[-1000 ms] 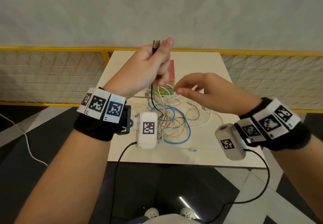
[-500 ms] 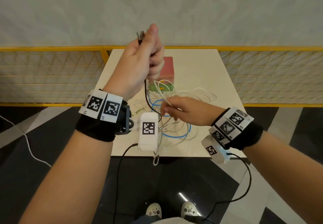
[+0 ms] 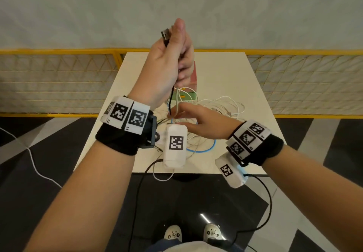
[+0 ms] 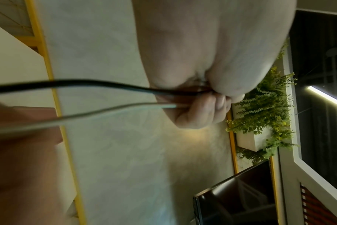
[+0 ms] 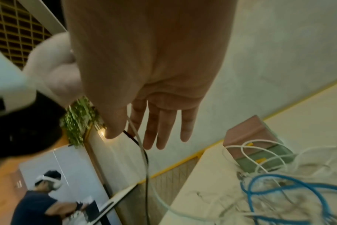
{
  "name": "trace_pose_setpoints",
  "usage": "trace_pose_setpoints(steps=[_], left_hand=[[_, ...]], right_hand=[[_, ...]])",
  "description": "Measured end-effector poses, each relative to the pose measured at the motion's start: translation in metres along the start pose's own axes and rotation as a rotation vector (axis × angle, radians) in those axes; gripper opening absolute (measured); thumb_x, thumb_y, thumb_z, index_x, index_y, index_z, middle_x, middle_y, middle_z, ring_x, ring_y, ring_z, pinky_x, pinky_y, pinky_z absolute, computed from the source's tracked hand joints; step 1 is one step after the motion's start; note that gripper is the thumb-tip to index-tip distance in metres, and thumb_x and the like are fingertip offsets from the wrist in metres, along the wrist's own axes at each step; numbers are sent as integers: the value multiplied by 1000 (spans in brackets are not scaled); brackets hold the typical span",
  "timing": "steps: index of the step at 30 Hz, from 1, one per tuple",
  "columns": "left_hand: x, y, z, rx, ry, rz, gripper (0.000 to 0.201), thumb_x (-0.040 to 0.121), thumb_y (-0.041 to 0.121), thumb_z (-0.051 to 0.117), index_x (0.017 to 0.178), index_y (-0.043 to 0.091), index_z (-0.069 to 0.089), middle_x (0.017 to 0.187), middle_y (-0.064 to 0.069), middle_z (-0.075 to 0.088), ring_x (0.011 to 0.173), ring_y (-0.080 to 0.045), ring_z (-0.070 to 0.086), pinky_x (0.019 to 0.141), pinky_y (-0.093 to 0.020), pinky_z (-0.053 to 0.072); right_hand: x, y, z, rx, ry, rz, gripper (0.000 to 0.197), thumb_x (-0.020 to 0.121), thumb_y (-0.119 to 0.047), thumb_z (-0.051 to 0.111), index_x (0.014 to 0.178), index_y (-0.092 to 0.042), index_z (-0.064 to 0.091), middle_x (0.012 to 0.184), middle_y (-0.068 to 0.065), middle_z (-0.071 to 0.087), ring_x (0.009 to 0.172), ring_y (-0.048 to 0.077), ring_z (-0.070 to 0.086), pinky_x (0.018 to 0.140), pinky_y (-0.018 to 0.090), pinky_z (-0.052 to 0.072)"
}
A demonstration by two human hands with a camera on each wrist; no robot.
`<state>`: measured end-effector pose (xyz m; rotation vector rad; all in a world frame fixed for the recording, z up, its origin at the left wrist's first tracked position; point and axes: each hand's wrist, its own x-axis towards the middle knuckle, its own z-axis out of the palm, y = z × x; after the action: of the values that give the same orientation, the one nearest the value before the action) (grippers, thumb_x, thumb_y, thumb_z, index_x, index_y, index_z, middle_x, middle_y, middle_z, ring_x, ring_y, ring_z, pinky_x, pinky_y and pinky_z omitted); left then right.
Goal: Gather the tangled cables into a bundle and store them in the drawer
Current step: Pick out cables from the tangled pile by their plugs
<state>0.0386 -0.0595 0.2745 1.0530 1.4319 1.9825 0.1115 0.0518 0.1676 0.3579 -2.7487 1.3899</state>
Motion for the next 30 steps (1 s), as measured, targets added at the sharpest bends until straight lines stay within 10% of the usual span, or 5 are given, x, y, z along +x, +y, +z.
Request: trace_pose_setpoints(steps=[6,15,18,22,30], left_hand=[[3,19,-2,37,0,65,41,106,36,16,69,19,24,49,9,22,37,-7,15,41,-16,12],[-2,0,-30,637,48,18,33,105,31,39,86,16,60,44,11,36,38,0,33,44,-16,28],[-3,-16,-26,865,-71,-71,28,102,32,46,111,16,66,51,14,50,48,6,46,55,-12,34],[-4,-25,-21,955,-231,-174,29,99,37,52,74,26,63,57,2,51,51,-10,44,55,-26,35],[13,6,-35,661,379,190,32,95,41,50,67,27,51,41,14,46,43,-3,40,51,-24,32]], right_hand=[[9,18,27,-65,-82,175,14,94,-16,52,87,-28,48,93,1,44,82,8,44,79,20,36],[19,19,-32,-50,397,239,23,100,-12,34,107,-1,53,91,4,64,88,23,66,88,45,50],[15,-3,-55,-175,395,158,16,100,-11,38,100,-7,54,74,-11,53,60,-4,59,66,28,52],[6,-24,-72,-352,459,61,14,97,-13,46,104,-4,52,68,-16,47,58,-7,49,56,11,36],[-41,-5,-47,-209,216,217,18,102,-18,30,97,-9,45,71,-5,48,68,17,66,68,30,48]])
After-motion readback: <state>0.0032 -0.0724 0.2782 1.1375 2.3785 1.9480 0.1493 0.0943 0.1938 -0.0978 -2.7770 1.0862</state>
